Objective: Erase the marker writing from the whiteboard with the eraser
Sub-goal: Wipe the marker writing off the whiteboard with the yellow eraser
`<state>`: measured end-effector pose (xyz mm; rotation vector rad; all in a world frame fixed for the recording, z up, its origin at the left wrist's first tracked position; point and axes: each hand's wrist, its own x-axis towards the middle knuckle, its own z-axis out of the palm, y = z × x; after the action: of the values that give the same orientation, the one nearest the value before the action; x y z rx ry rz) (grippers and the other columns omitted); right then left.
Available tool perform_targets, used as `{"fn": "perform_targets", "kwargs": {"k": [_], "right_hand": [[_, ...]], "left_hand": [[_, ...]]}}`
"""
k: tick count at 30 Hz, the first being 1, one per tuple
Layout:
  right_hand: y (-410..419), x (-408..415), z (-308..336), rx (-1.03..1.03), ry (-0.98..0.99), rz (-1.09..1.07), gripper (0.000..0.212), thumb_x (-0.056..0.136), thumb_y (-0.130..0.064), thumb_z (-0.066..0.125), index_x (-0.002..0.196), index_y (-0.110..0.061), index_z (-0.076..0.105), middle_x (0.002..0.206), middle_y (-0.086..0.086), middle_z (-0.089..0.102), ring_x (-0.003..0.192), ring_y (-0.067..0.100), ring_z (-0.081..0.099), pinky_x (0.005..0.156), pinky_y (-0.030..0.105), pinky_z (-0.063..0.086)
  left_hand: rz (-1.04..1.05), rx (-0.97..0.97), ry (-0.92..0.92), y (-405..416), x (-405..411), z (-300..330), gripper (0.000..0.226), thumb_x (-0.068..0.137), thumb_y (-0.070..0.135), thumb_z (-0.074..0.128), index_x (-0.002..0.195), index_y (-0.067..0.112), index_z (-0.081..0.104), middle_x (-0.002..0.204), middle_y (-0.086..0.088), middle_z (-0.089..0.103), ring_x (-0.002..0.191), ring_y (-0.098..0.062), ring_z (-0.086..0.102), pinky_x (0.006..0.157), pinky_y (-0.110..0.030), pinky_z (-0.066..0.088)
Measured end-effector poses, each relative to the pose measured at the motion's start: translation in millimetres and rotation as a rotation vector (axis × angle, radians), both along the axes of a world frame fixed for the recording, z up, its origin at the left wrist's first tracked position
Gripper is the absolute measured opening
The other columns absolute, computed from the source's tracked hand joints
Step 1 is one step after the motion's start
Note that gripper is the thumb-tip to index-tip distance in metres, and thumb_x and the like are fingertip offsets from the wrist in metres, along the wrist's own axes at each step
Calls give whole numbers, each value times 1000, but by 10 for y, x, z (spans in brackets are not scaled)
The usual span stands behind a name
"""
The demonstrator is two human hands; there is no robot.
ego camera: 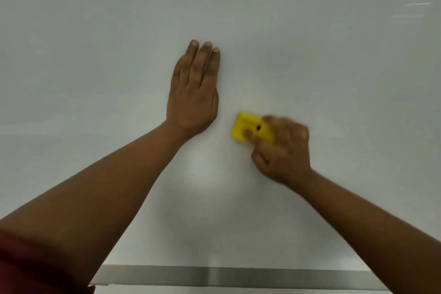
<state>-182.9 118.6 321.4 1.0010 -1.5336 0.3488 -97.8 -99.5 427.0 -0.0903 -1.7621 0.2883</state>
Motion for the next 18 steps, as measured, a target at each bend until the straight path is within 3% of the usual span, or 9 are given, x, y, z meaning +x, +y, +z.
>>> {"fn": "perform_targets", "kwargs": {"k": [3,7,9,13,15,18], "right_hand": [[6,9,545,-167,-104,-13,53,81,-26,60,133,-35,63,138,8,48,115,36,51,85,44,35],[195,15,656,173,92,-18,48,87,-27,55,133,-31,64,136,13,60,110,38,58,82,45,40],[417,-98,816,221,107,-16,47,85,-29,56,131,-31,66,136,15,62,110,40,59,84,46,43],[816,-335,1552,-101,-61,-78,52,83,-32,57,135,-31,64,142,20,53,117,43,52,90,52,41],[867,-346,1985,-258,-114,-107,51,87,-29,58,138,-33,58,144,18,47,118,41,46,90,53,41],[604,-197,2221,-263,-104,-126,44,93,-38,61,137,-33,58,145,17,47,116,44,49,89,53,43]], "left_hand": [[-1,13,-57,260,-3,26,57,91,4,47,148,-1,47,147,-22,51,142,-46,39,118,-51,34],[-5,-70,-130,330,23,165,56,93,11,53,149,5,48,144,-19,53,137,-43,44,111,-49,38],[10,-103,-159,255,50,231,55,97,16,54,151,11,46,148,-17,49,138,-40,41,110,-48,37],[30,-100,-172,46,105,375,52,102,31,53,152,21,46,153,-15,43,143,-37,34,111,-48,33],[-27,-66,-146,-10,114,508,49,101,22,52,149,16,50,149,-15,46,137,-37,39,108,-47,36],[-138,-30,-116,-12,111,716,44,97,8,48,140,2,55,137,-20,53,122,-38,48,105,-47,41]]}}
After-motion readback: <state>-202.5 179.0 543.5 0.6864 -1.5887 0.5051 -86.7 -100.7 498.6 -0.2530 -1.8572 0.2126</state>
